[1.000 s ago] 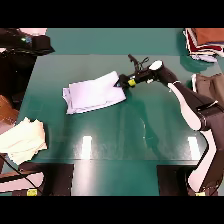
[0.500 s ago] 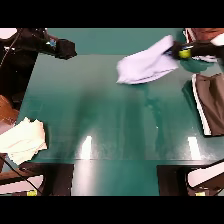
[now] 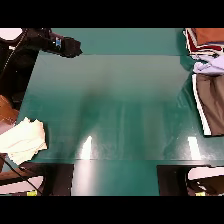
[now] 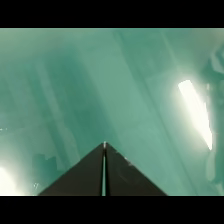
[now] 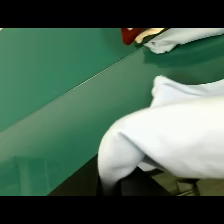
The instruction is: Fold the shirts.
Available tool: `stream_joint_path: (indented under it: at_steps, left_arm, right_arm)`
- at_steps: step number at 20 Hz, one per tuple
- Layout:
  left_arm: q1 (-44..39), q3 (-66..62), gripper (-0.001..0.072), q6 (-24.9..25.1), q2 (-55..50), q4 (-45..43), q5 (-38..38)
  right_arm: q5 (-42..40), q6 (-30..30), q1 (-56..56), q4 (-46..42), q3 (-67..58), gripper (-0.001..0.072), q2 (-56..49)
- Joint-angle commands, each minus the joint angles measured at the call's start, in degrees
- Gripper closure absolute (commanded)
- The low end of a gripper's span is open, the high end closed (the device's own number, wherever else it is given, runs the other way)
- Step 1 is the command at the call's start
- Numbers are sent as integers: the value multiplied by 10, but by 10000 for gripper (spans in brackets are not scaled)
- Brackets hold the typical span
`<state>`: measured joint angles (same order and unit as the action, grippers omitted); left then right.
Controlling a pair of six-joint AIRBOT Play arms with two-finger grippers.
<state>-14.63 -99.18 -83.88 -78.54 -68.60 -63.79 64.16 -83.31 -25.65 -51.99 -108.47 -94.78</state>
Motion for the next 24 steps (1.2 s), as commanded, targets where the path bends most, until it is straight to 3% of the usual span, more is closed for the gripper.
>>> stream_joint_path:
  at_steps: [1, 4, 7, 20, 24]
  left_arm:
    - [0, 0, 678, -2, 0, 0, 5]
    - [0, 0, 678, -2, 0, 0, 3]
    - [0, 0, 678, -1, 0, 0, 3]
    - [0, 0, 678, 3, 0, 0, 1]
    - [0, 0, 678, 3, 0, 0, 1]
  right_arm:
    - [-7, -2, -23, 0, -28, 690, 2]
    - [24, -2, -21, 0, -102, 690, 4]
    - [31, -2, -26, -3, -89, 690, 44]
    - [125, 15, -151, -10, 257, 690, 304]
    - [132, 15, -206, -115, 381, 689, 374]
